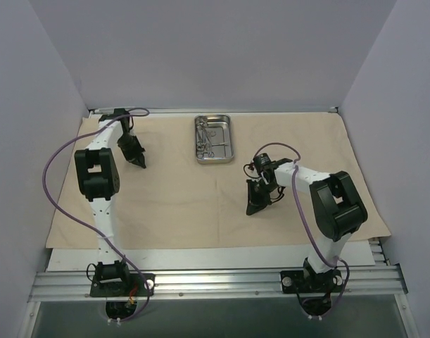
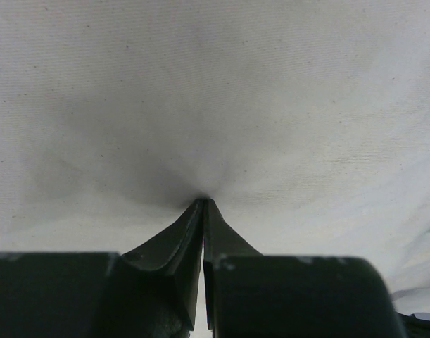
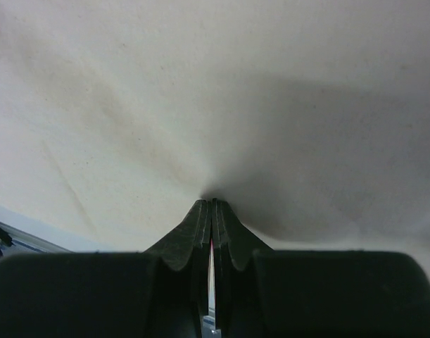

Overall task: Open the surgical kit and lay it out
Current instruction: Smooth out the surgical kit at the center of the board.

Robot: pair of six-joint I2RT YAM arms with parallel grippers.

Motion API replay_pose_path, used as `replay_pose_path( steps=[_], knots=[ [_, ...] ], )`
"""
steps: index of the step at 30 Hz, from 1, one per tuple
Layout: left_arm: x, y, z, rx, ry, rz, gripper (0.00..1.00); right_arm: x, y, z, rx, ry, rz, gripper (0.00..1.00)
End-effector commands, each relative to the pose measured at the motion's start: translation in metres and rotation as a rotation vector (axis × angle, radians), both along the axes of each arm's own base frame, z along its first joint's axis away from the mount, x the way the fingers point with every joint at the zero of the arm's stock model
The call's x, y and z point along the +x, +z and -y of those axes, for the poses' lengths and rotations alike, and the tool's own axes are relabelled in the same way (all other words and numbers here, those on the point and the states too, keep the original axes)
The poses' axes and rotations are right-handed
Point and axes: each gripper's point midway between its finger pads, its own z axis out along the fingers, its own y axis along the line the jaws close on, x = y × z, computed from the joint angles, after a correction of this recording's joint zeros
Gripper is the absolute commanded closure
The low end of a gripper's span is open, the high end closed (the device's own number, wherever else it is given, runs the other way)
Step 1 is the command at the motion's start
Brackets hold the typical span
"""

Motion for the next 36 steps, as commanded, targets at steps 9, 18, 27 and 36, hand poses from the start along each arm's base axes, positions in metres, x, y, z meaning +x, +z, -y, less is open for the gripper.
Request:
replay_pose_path(
  steps=[9,18,27,36],
  knots=[
    [-0.001,0.029,-0.028,0.111,0.023,0.033,0.8,0.052,0.047,0.021,-0.179,0.02,0.126,1.0],
    [-0.016,0.047,-0.011,0.053,0.009,0.059,0.76,0.069,0.038,0.1,-0.262,-0.199,0.077,1.0],
    [-0.02,-0.002,-0.02,0.032,0.037,-0.044,0.76,0.006,-0.008,0.115,-0.311,-0.255,-0.114,1.0],
    [-0.013,0.031,-0.036,0.064,0.051,0.029,0.75,0.046,0.032,0.12,-0.32,-0.294,0.034,1.0]
  ],
)
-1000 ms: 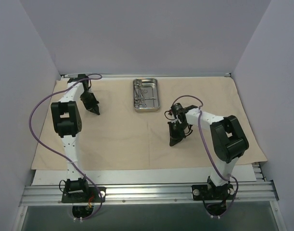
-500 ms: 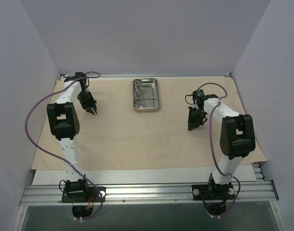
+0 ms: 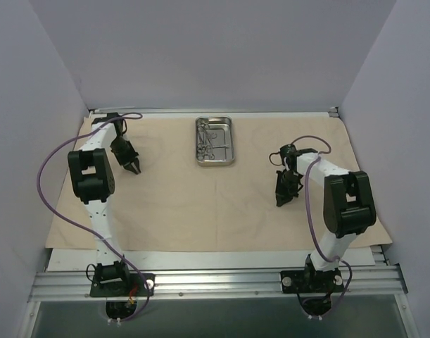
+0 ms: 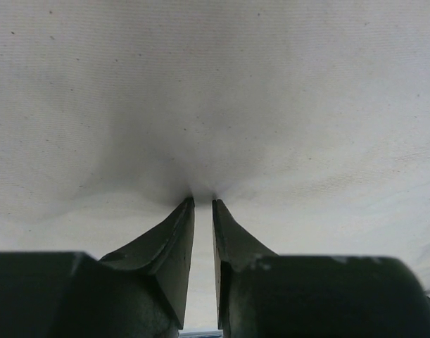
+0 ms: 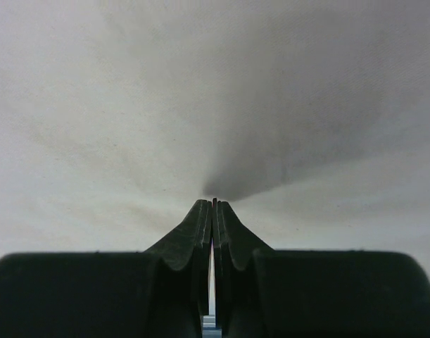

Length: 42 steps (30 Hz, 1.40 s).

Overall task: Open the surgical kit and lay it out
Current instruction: Smooth out the surgical kit at the center of the board.

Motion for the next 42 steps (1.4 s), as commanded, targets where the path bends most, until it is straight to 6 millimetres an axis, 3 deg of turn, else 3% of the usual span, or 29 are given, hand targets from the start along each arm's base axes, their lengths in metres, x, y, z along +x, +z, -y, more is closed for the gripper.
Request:
replay_pose_path(
  steps=[1,2,3,4,10,14,15,19,23,29,32,34,35,36,37,39,41,42],
  knots=[
    [0.015,0.041,-0.011,0.039,0.001,0.111,0.73,0.035,0.031,0.013,-0.073,-0.009,0.072,1.0],
    [0.018,0.047,-0.007,0.026,0.0,0.129,0.72,0.048,0.035,0.017,-0.085,-0.01,0.095,1.0],
    [0.019,0.052,-0.005,0.019,0.0,0.14,0.72,0.073,0.048,0.02,-0.089,-0.004,0.155,1.0],
    [0.019,0.054,-0.002,0.009,0.002,0.143,0.71,0.083,0.038,0.031,-0.096,-0.022,0.132,1.0],
    [0.003,0.038,-0.011,0.025,0.021,0.082,0.72,0.148,0.029,0.083,-0.109,-0.084,0.166,1.0],
    [-0.001,0.024,-0.013,0.02,0.016,0.047,0.72,0.166,0.007,0.111,-0.1,-0.123,0.15,1.0],
    [-0.002,0.019,-0.01,0.005,0.018,0.035,0.72,0.166,-0.01,0.113,-0.095,-0.126,0.121,1.0],
    [-0.008,-0.003,-0.009,0.002,0.032,-0.002,0.72,0.17,-0.042,0.124,-0.119,-0.133,0.062,1.0],
    [-0.013,-0.009,-0.013,0.02,0.027,-0.023,0.73,0.177,-0.053,0.128,-0.126,-0.142,0.053,1.0],
    [-0.005,0.031,-0.026,0.068,0.022,0.067,0.7,0.198,-0.022,0.119,-0.1,-0.127,0.134,1.0],
    [0.005,0.059,-0.037,0.095,0.031,0.123,0.66,0.212,0.015,0.096,-0.08,-0.091,0.208,1.0],
    [0.012,0.083,-0.045,0.128,0.036,0.183,0.64,0.228,0.053,0.085,-0.12,-0.047,0.286,1.0],
    [0.013,0.091,-0.047,0.134,0.038,0.201,0.62,0.232,0.067,0.068,-0.135,-0.005,0.311,1.0],
    [0.014,0.106,-0.048,0.142,0.031,0.241,0.56,0.233,0.086,0.063,-0.191,0.014,0.34,1.0],
    [0.015,0.112,-0.046,0.137,0.023,0.264,0.52,0.237,0.101,0.057,-0.219,0.03,0.377,0.96],
    [0.017,0.128,-0.044,0.129,0.017,0.326,0.43,0.245,0.142,0.038,-0.262,0.05,0.499,0.52],
    [0.014,0.128,-0.036,0.096,0.017,0.33,0.34,0.246,0.152,0.029,-0.244,0.025,0.549,0.13],
    [0.013,0.13,-0.032,0.077,0.013,0.341,0.32,0.254,0.166,0.02,-0.169,0.01,0.617,0.01]
  ],
)
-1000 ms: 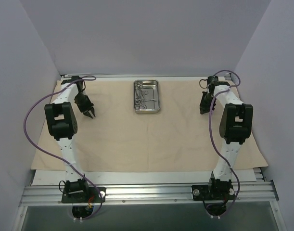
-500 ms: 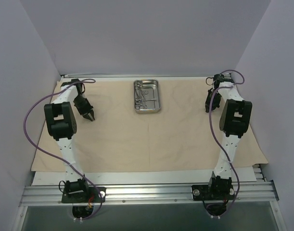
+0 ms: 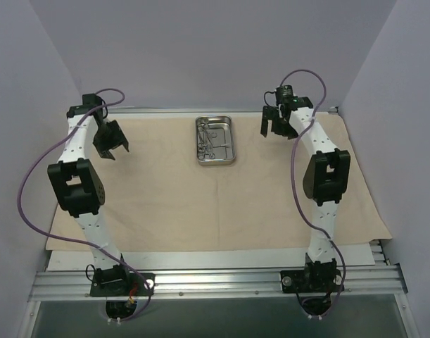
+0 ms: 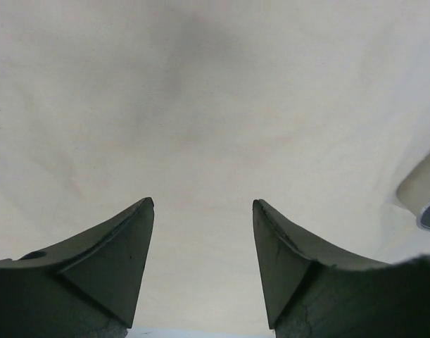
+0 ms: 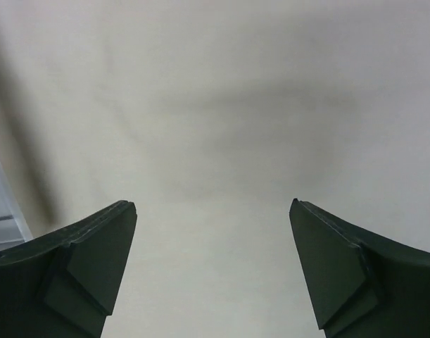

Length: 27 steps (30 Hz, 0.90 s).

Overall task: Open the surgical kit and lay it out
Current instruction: Smooth out the surgical kit at the center of the board, then pick up the container from the surgical kit.

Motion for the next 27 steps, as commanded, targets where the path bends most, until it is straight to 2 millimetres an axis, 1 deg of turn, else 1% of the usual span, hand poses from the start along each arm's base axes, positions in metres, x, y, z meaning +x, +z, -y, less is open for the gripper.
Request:
replay_pose_path(
  steps=[1,2,3,4,5,6,7,8,9,10,11,12,13,14,15,16,17,18,19,20,21,22,24,25,26,27],
  knots=[
    [0.006,0.036,0.009,-0.019,-0.028,0.121,0.32,0.008,0.075,-0.003,0.05,-0.056,0.216,0.0],
    [0.006,0.036,0.013,-0.018,-0.036,0.122,0.32,0.01,0.074,-0.022,0.164,-0.03,0.221,0.0],
    [0.006,0.037,0.015,-0.015,-0.046,0.124,0.31,0.018,0.07,-0.032,0.214,-0.005,0.242,0.0],
    [0.007,0.037,0.017,-0.015,-0.051,0.124,0.31,0.021,0.07,-0.045,0.256,0.038,0.248,0.0],
    [0.008,0.041,0.022,-0.022,-0.064,0.129,0.31,0.023,0.068,-0.062,0.301,0.084,0.242,0.0],
    [0.009,0.041,0.025,-0.031,-0.071,0.127,0.31,0.031,0.064,-0.076,0.335,0.121,0.234,0.0],
    [0.009,0.044,0.028,-0.033,-0.078,0.133,0.31,0.031,0.062,-0.093,0.374,0.168,0.215,0.0],
    [0.01,0.046,0.032,-0.037,-0.086,0.141,0.31,0.028,0.056,-0.104,0.416,0.195,0.17,0.0],
    [0.011,0.049,0.039,-0.047,-0.102,0.15,0.31,0.037,0.05,-0.111,0.428,0.211,0.169,0.0],
    [0.011,0.05,0.042,-0.048,-0.109,0.155,0.31,0.039,0.047,-0.12,0.438,0.232,0.174,0.0],
    [0.011,0.049,0.045,-0.049,-0.114,0.156,0.32,0.044,0.046,-0.124,0.433,0.242,0.187,0.0],
    [0.01,0.046,0.049,-0.05,-0.121,0.15,0.32,0.046,0.037,-0.129,0.431,0.256,0.179,0.0],
    [0.01,0.045,0.054,-0.049,-0.134,0.146,0.32,0.051,0.042,-0.134,0.432,0.281,0.198,0.0],
    [0.006,0.043,0.055,-0.047,-0.135,0.129,0.34,0.052,0.038,-0.143,0.436,0.293,0.189,0.02],
    [0.005,0.041,0.055,-0.038,-0.135,0.12,0.34,0.052,0.02,-0.147,0.44,0.295,0.152,0.04],
    [0.003,0.039,0.058,-0.036,-0.139,0.112,0.34,0.052,0.016,-0.152,0.449,0.301,0.141,0.06],
    [0.001,0.038,0.059,-0.036,-0.14,0.106,0.34,0.055,0.02,-0.159,0.454,0.309,0.152,0.12],
    [-0.001,0.04,0.059,-0.036,-0.137,0.108,0.34,0.056,0.008,-0.162,0.456,0.305,0.133,0.13],
    [-0.004,0.035,0.06,-0.034,-0.138,0.096,0.34,0.055,0.006,-0.167,0.473,0.314,0.126,0.14],
    [-0.005,0.036,0.059,-0.034,-0.137,0.1,0.34,0.053,0.001,-0.173,0.472,0.327,0.121,0.16],
    [-0.006,0.038,0.06,-0.034,-0.137,0.106,0.34,0.051,-0.005,-0.176,0.467,0.332,0.111,0.17],
    [-0.008,0.036,0.06,-0.033,-0.137,0.102,0.34,0.049,-0.01,-0.179,0.459,0.336,0.101,0.18],
    [-0.012,0.034,0.059,-0.032,-0.134,0.092,0.34,0.045,-0.023,-0.184,0.457,0.345,0.071,0.23],
    [-0.013,0.034,0.059,-0.031,-0.134,0.092,0.34,0.043,-0.026,-0.186,0.456,0.344,0.064,0.26],
    [-0.015,0.033,0.059,-0.03,-0.135,0.086,0.34,0.042,-0.031,-0.187,0.45,0.339,0.056,0.33],
    [-0.015,0.033,0.058,-0.028,-0.134,0.086,0.35,0.041,-0.039,-0.189,0.453,0.333,0.041,0.36]
  ],
)
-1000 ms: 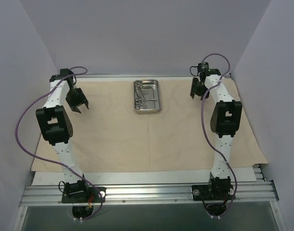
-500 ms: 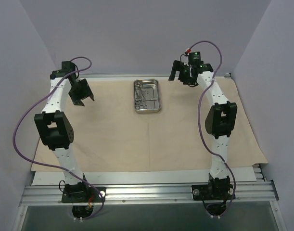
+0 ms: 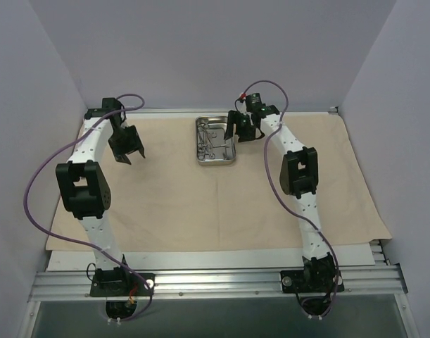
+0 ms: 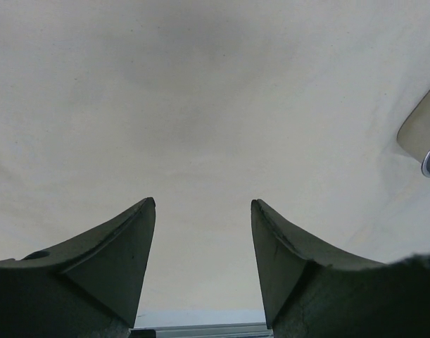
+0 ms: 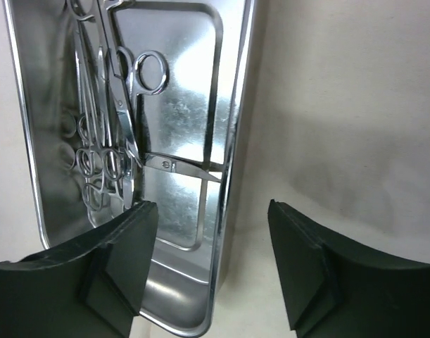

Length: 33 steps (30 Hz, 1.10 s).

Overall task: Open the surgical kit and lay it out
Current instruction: Pick up the container from the surgical kit.

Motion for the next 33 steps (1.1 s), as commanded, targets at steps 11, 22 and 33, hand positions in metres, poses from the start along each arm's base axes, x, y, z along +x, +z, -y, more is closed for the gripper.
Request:
replay_pose_path(
  steps=[11,22,33],
  knots=[
    [-0.002,0.027,-0.003,0.011,-0.008,0.083,0.35,-0.005,-0.021,-0.01,-0.044,-0.002,-0.036,0.5],
    [-0.003,0.029,-0.002,0.007,-0.016,0.09,0.35,-0.006,-0.034,-0.01,-0.093,-0.008,-0.042,0.68],
    [-0.008,0.03,0.001,-0.01,-0.008,0.071,0.36,0.001,0.017,-0.03,-0.078,0.035,0.078,1.0]
  ],
)
